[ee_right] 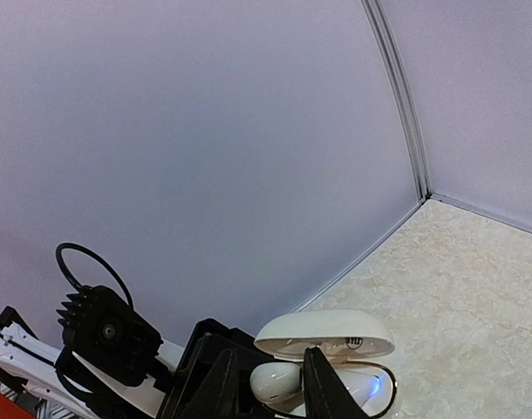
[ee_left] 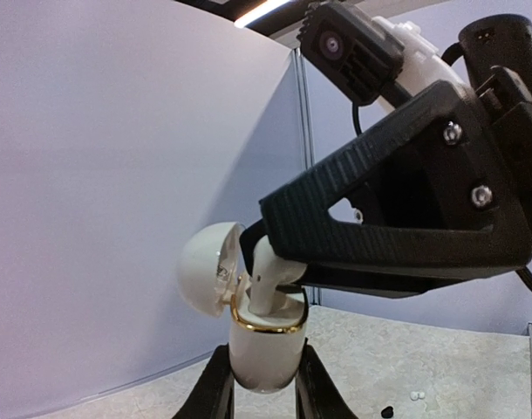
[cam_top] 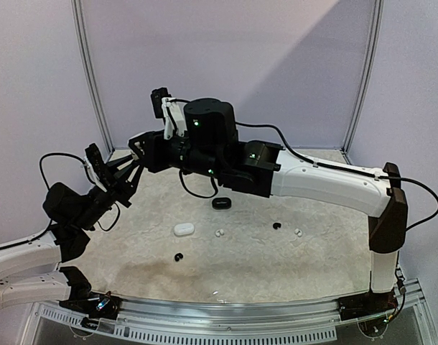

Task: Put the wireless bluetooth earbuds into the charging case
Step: Insert the left earbud into the left side groove of the charging case.

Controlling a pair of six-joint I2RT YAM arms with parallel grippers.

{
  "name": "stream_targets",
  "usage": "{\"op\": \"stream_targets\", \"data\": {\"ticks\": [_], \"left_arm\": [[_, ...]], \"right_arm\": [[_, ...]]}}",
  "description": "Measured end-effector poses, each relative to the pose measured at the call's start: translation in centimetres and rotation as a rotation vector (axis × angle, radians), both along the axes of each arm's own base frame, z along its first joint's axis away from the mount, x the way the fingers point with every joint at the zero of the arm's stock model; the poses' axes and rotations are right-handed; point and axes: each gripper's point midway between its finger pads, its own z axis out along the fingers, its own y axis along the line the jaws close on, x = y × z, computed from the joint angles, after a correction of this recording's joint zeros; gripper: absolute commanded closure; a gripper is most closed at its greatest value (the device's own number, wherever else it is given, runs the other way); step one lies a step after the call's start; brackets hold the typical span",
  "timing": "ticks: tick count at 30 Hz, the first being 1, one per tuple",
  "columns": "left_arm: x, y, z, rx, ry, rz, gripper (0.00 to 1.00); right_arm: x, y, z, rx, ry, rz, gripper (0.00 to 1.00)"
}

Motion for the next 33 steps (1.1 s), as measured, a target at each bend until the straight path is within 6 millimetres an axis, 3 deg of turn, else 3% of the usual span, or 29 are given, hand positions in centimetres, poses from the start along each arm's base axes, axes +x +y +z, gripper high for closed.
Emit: {"op": "stream_targets", "data": {"ticks": [20, 33], "left_arm": [[0.1, -0.1, -0.3, 0.002, 0.016, -0.004, 1.00], [0.0, -0.2, -0.4, -0.004, 0.027, -0.018, 1.00]], "right_arm": [[-0.4, 0.1, 0.6, -0.004, -0.011, 0.008, 0.47], [0.4, 0.1, 1.4, -0.016, -0.033, -0.014, 0.48]]}}
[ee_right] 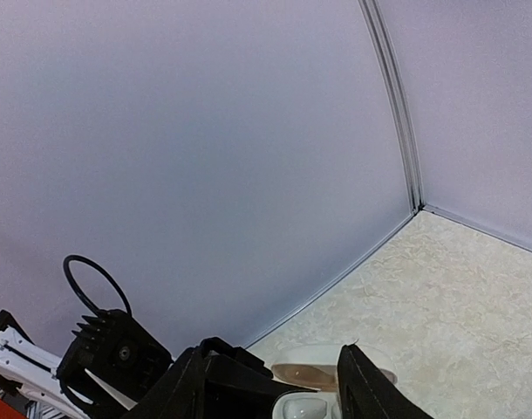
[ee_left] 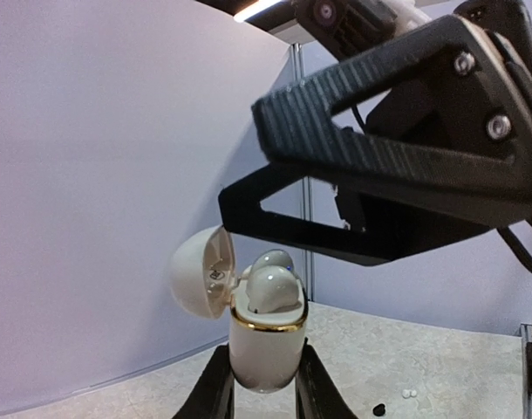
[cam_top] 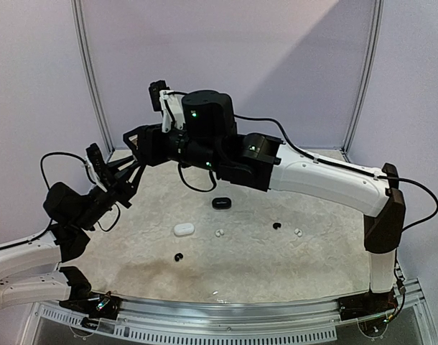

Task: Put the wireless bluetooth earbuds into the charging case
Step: Insert the left earbud into the left side groove of the charging case, then close the charging case with the earbuds, then place the charging case with the earbuds at the center of the board.

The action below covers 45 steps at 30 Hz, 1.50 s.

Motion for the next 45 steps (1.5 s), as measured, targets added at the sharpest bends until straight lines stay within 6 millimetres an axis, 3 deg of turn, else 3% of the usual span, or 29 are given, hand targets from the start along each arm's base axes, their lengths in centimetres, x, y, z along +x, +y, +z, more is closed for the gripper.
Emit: {"op": "stream_targets", "data": {"ticks": [10, 17, 21, 25, 27, 30, 35, 41, 45], "left_arm": [[0.0, -0.8, -1.3, 0.082, -0.005, -0.017, 1.00], [-1.8, -3.2, -4.0, 0.376, -0.213, -0.095, 1.00], [-1.8, -4.0, -5.3, 0.525, -0.313, -0.105, 1.00], [-0.9, -4.3, -4.3, 0.566, -0.345, -0.087, 1.00], [-0.5, -4.3, -3.5, 0.563, -0.343, -0.082, 1.00], [0.3, -4.5, -4.8, 0.598, -0.270, -0.097, 1.00], [1.2, -5.2, -8.0, 0.646, -0.114, -0.155, 1.00], [3.5, -5.5, -7.3, 0.558, 0.091, -0.167, 1.00], [6.7, -5.2, -9.2, 0.480, 0.400, -0.167, 1.00]], "right_arm": [[-1.2, -1.4, 0.8, -0.067, -0.007, 0.038, 0.45], [-0.1, -4.7, 1.4, -0.133, 0.013, -0.049, 0.45], [0.6, -5.2, -0.3, -0.195, 0.034, -0.065, 0.48], [0.5, -5.1, -2.9, -0.271, 0.058, -0.057, 0.50], [0.4, -5.1, -5.3, -0.322, 0.080, -0.048, 0.51], [0.4, -5.3, -8.8, -0.367, 0.119, -0.055, 0.51], [0.6, -6.7, -11.4, -0.400, 0.145, -0.083, 0.47], [2.2, -9.8, -9.7, -0.390, 0.131, -0.154, 0.44], [6.2, -14.5, -8.3, -0.350, 0.149, -0.256, 0.42]]}}
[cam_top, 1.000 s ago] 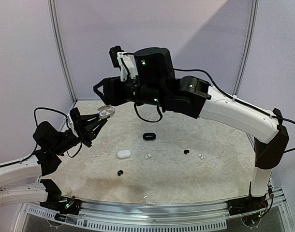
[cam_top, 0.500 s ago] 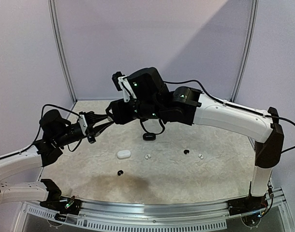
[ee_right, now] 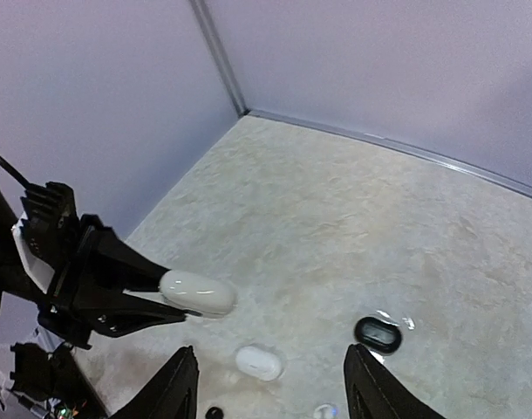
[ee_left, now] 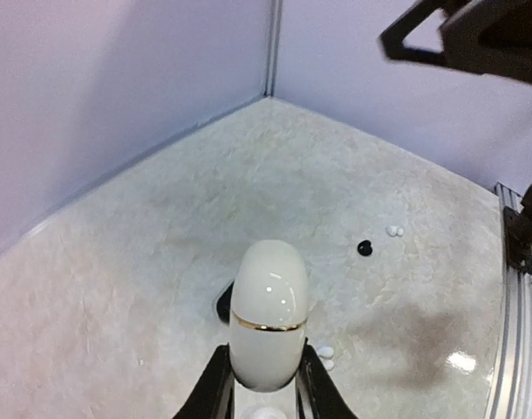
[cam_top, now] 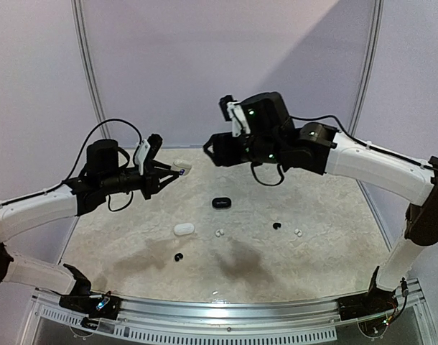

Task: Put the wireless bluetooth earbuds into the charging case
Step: Place the charging case with the earbuds at the center of the board.

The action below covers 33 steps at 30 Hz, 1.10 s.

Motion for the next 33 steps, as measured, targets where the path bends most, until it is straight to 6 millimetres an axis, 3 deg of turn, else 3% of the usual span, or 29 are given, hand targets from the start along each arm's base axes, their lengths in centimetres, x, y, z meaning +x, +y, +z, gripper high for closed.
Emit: {"op": "stream_targets", "data": {"ticks": [3, 7, 11, 13, 16, 19, 20, 24, 25, 27, 28, 29, 33], "left_arm": [[2.8, 0.8, -2.7, -0.014, 0.280, 0.087, 1.00], [7.7, 2.4, -6.5, -0.037, 0.679, 0.203, 1.00], [11.0, 5.0, -11.9, -0.054, 0.994, 0.339, 1.00], [12.2, 6.8, -16.5, -0.092, 1.217, 0.430, 1.00], [12.0, 8.7, -21.9, -0.128, 1.445, 0.502, 1.00], [13.2, 8.8, -21.4, -0.184, 1.486, 0.513, 1.00], [13.6, 8.8, -21.2, -0.198, 1.487, 0.518, 0.93], [14.8, 8.9, -21.9, -0.256, 1.521, 0.551, 0.46], [14.9, 9.1, -22.2, -0.260, 1.527, 0.561, 0.33], [15.0, 9.4, -22.4, -0.287, 1.552, 0.563, 0.18], [15.2, 9.6, -22.0, -0.296, 1.550, 0.565, 0.06], [15.3, 9.8, -21.7, -0.295, 1.538, 0.571, 0.01], [15.7, 11.8, -20.9, -0.265, 1.495, 0.649, 0.01]], "right_arm": [[4.6, -4.9, -0.2, 0.011, 0.024, -0.123, 0.42], [10.5, -11.6, -2.5, -0.005, 0.096, -0.276, 0.42], [13.3, -14.8, -5.2, -0.056, 0.153, -0.333, 0.42], [14.0, -14.5, -6.6, -0.090, 0.179, -0.316, 0.42], [14.6, -12.9, -9.0, -0.131, 0.216, -0.265, 0.42], [14.4, -11.8, -11.1, -0.150, 0.258, -0.219, 0.41], [14.4, -11.5, -11.5, -0.150, 0.268, -0.209, 0.40], [14.1, -10.5, -12.5, -0.134, 0.299, -0.156, 0.27], [14.0, -10.1, -12.6, -0.131, 0.303, -0.137, 0.21], [14.1, -9.3, -12.9, -0.130, 0.303, -0.096, 0.02], [14.2, -8.9, -13.2, -0.130, 0.306, -0.083, 0.01], [14.4, -8.5, -13.4, -0.135, 0.301, -0.061, 0.01], [14.7, -7.0, -14.7, -0.172, 0.276, 0.045, 0.01]]}}
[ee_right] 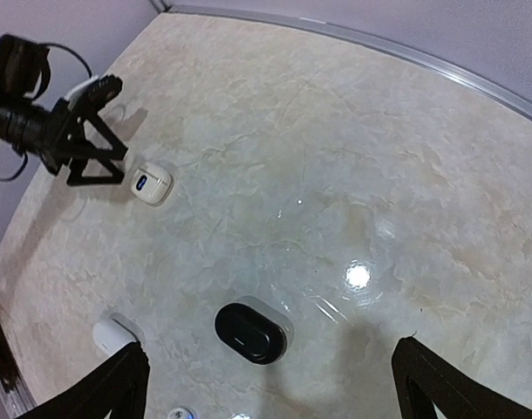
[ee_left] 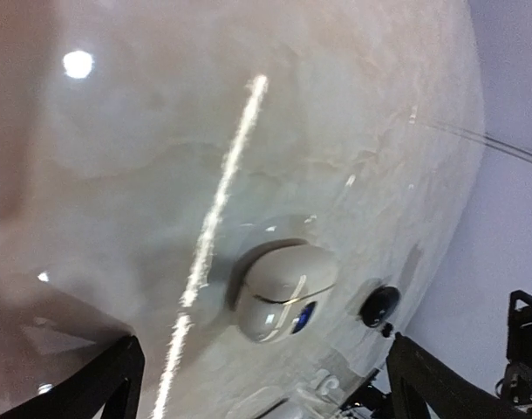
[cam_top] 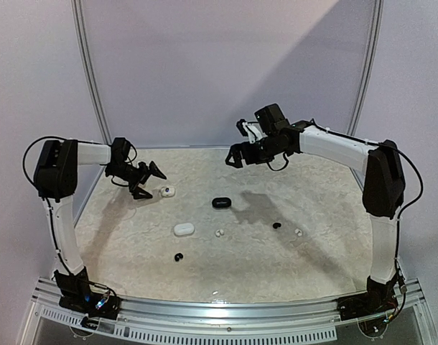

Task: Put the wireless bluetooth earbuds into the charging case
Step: Place the charging case with the earbuds at the center of the board.

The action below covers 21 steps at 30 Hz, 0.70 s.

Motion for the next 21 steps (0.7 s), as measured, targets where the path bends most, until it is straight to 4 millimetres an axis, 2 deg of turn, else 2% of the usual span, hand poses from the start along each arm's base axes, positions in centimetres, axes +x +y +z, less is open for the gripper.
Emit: {"op": "stream_targets", "data": {"ticks": [4, 6, 10, 14, 17, 21], "left_arm": [[-0.3, 2.4, 0.2, 0.162, 0.012, -0.031, 0.01], [-0.5, 3.3, 1.2, 0.240, -0.021, -0.078, 0.01], [-2.0, 3.9, 5.4, 0.325, -0.139, -0.221, 0.01], [-2.6, 4.2, 10.5, 0.412, -0.321, -0.362, 0.01], [-3.6, 4.8, 13.7, 0.498, -0.436, -0.435, 0.01], [-5.1, 5.5, 15.5, 0.565, -0.504, -0.481, 0.01]], "right_arm": [[-0.6, 1.2, -2.5, -0.062, -0.026, 0.180, 0.01], [-1.5, 1.6, -4.3, -0.110, -0.034, 0.294, 0.01], [-3.9, 1.7, -8.6, -0.247, -0.072, 0.558, 0.01], [-5.6, 1.9, -11.6, -0.357, -0.117, 0.757, 0.01], [-5.3, 2.5, -12.6, -0.409, -0.162, 0.831, 0.02], [-4.2, 2.8, -13.7, -0.455, -0.198, 0.874, 0.05]]}}
